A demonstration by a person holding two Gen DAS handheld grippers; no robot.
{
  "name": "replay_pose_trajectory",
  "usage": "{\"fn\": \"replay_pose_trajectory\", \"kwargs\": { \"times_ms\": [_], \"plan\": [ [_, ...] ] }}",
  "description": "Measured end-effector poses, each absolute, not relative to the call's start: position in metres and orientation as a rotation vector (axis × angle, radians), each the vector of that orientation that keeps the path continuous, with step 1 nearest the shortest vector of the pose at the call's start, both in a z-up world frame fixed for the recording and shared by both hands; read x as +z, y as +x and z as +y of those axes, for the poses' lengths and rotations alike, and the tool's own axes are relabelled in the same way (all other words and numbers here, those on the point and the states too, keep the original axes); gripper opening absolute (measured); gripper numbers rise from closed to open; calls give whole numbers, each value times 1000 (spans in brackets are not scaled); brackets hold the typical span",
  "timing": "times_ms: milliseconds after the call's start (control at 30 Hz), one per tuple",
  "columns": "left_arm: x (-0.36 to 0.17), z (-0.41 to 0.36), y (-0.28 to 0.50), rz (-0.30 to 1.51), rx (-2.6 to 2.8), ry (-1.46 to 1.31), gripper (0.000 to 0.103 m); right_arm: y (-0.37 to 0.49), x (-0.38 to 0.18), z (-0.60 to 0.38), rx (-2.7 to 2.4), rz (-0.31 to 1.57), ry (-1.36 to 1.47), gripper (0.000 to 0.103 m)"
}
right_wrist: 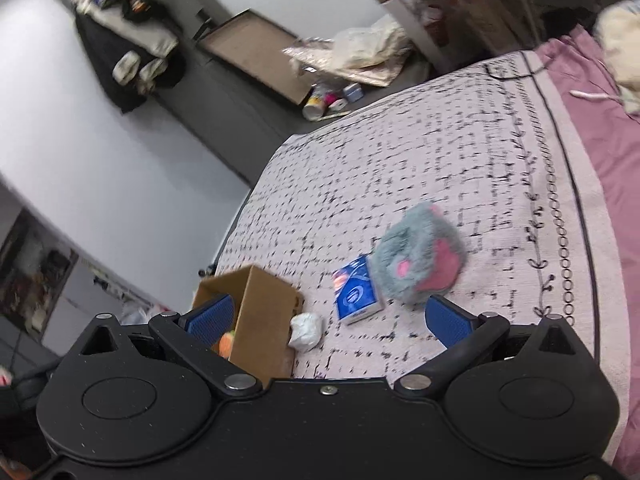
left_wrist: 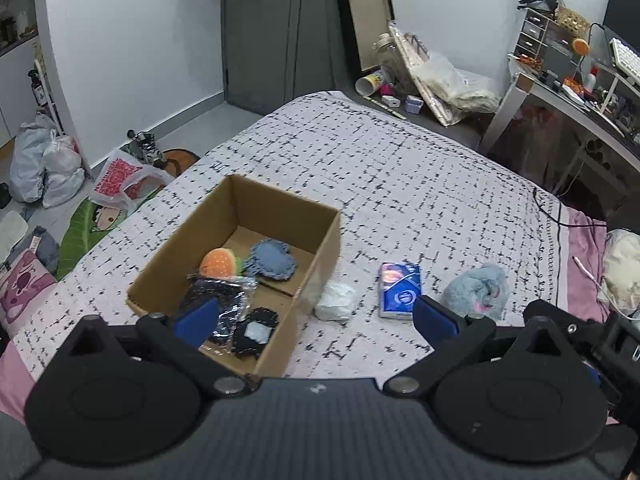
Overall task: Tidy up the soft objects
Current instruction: 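Reach the left tool toward the grey fluffy plush while the right tool approaches it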
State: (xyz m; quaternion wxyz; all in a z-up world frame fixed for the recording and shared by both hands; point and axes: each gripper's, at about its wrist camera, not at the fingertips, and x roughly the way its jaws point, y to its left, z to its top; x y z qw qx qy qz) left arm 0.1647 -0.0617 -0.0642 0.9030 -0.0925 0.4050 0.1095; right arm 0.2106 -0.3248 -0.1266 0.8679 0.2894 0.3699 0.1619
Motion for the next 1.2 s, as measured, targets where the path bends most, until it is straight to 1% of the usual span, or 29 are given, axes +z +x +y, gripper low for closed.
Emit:
{"fn": "replay_pose_trajectory", "kwargs": {
  "times_ms": [300, 333, 500, 633, 700, 733, 767, 900, 967, 1033, 1200],
  "plan": [
    [-72, -82, 182, 842, 169, -206, 101, 226, -144, -364, 240, 772, 732, 101],
    [-73, -83, 184, 844, 158, -215, 100, 227, -146, -368, 228, 772, 744, 101],
    [-83, -92, 193, 832, 114, -232, 98, 236, -155, -380, 198, 776, 812, 100],
    [-91, -97, 204, 839, 75, -262, 87, 243, -164, -381, 195, 789, 841, 85],
    [-95, -99, 210, 844, 59, -277, 80, 247, -168, -381, 196, 801, 853, 83],
    [-98, -100, 213, 849, 50, -283, 75, 250, -171, -381, 199, 808, 859, 80],
    [-101, -101, 217, 853, 40, -293, 72, 252, -173, -380, 199, 815, 864, 78],
    [-110, -105, 229, 858, -7, -332, 65, 260, -179, -377, 196, 835, 868, 72],
    [-116, -107, 237, 871, -19, -341, 56, 265, -182, -375, 197, 845, 868, 70],
    [-123, -108, 244, 883, -37, -360, 51, 271, -186, -370, 191, 859, 861, 68],
    [-140, -112, 261, 910, -64, -393, 44, 285, -193, -361, 193, 888, 850, 64]
  ]
}}
